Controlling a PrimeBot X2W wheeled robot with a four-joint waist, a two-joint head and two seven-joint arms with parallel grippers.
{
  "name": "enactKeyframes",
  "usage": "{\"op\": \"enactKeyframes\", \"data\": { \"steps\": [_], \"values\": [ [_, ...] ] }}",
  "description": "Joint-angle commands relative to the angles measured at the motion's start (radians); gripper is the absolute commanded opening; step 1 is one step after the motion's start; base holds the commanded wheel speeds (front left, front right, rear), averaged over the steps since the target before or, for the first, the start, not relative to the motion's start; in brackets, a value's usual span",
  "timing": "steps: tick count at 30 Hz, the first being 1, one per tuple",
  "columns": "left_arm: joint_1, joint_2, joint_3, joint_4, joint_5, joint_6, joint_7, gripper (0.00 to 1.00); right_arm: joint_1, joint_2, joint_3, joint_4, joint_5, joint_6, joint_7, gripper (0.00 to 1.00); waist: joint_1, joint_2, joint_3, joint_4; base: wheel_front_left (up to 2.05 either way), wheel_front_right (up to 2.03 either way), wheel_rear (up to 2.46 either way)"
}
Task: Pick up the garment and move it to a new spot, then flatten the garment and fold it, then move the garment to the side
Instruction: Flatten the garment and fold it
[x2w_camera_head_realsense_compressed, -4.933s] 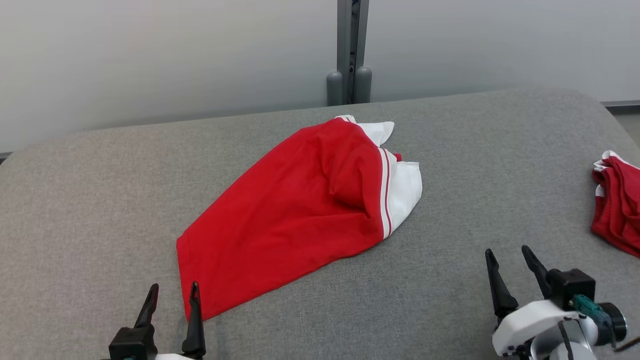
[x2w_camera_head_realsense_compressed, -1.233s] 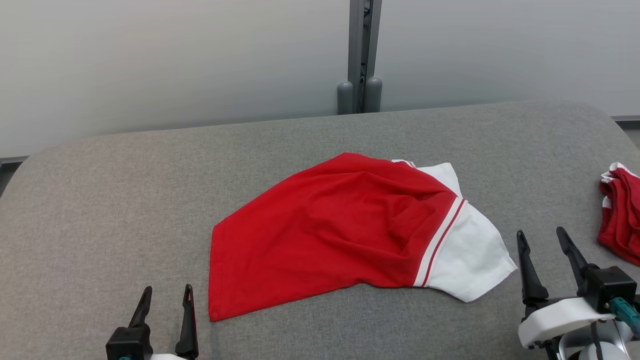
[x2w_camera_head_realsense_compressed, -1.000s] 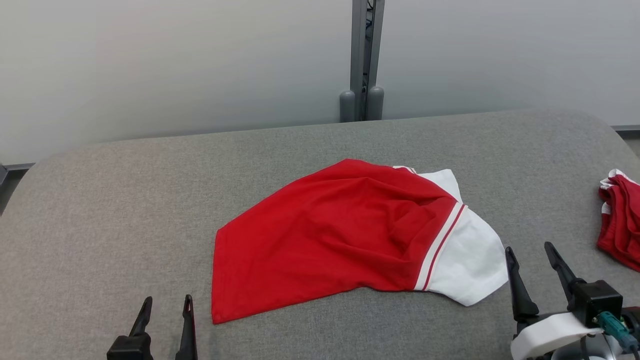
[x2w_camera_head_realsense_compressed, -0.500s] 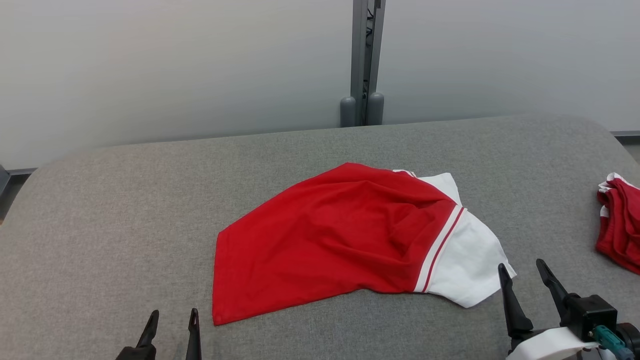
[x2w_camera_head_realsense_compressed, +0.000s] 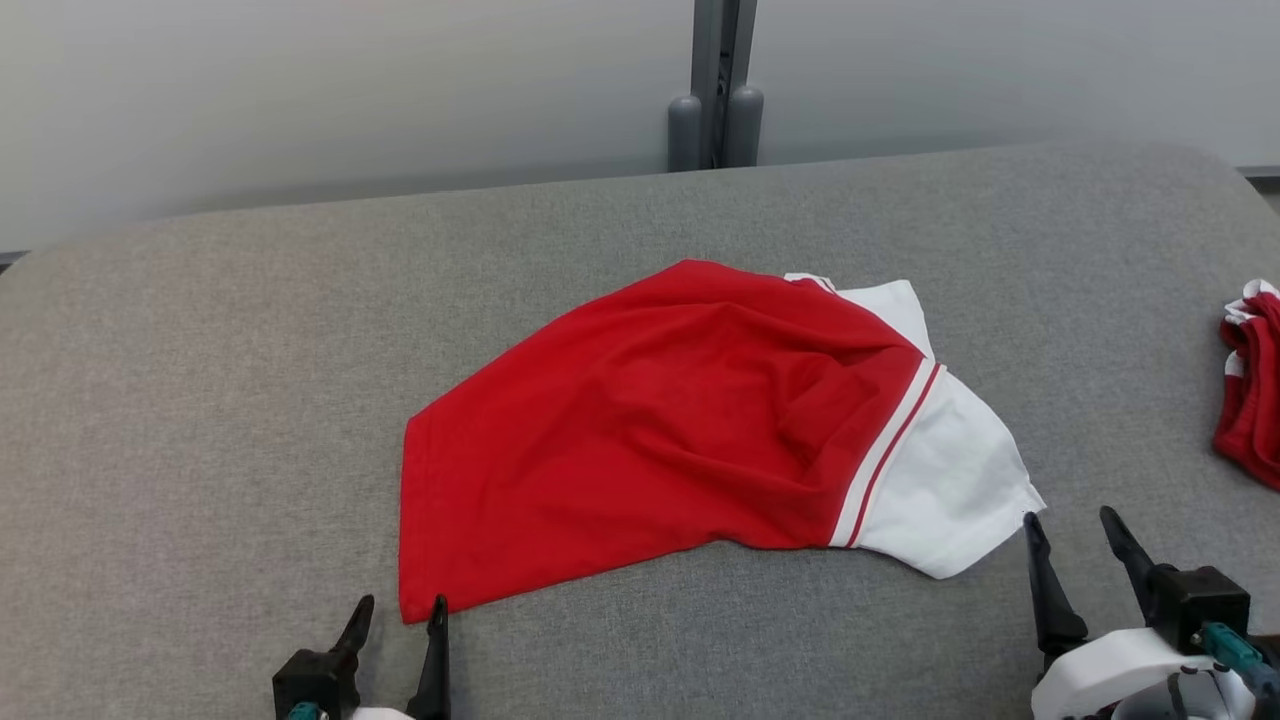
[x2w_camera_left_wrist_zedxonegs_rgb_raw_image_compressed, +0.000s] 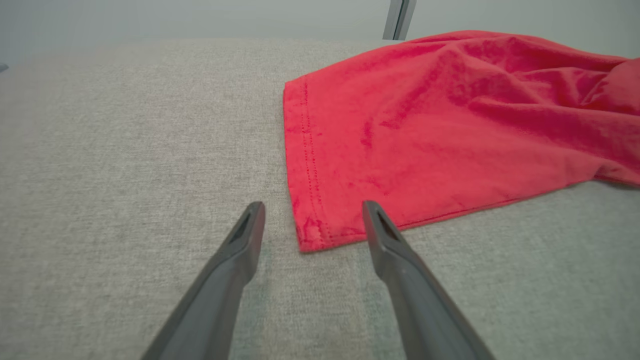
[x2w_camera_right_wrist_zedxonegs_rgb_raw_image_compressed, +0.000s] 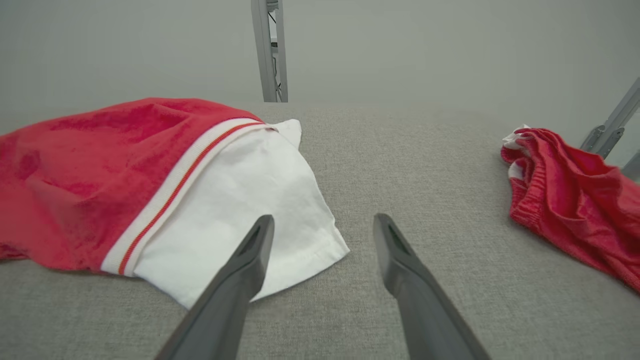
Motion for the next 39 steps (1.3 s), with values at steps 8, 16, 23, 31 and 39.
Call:
{"op": "enactKeyframes", "data": {
  "steps": [8,16,23,31,39],
  "values": [
    [-0.063,0.005,-0.021,0.017,-0.022,0.014,-0.001,1.00,-0.052,-0.004,-0.079,0.033,-0.021,0.000,-0.004,1.00,0.0000,-0.0001,0.075,-0.013,0.00,0.00,0.00],
    [-0.078,0.005,-0.039,0.023,-0.043,0.017,0.000,1.00,-0.086,-0.004,-0.098,0.047,-0.031,0.000,-0.004,1.00,0.0000,-0.0001,0.110,0.004,0.00,0.00,0.00],
    [-0.097,0.004,-0.058,0.024,-0.050,0.016,0.000,1.00,-0.112,-0.005,-0.094,0.085,-0.037,0.000,-0.004,1.00,0.0000,-0.0001,0.132,0.015,0.00,0.00,0.00],
    [-0.117,0.004,-0.075,0.031,-0.041,0.007,0.002,1.00,-0.152,-0.005,-0.101,0.157,-0.034,0.000,-0.004,1.00,0.0000,-0.0001,0.163,0.032,0.00,0.00,0.00],
    [-0.133,0.004,-0.095,0.059,-0.045,-0.002,0.007,0.99,-0.185,-0.002,-0.087,0.252,-0.050,0.000,0.001,0.95,0.0000,-0.0001,0.191,0.046,0.00,0.00,0.00]
  ]
}}
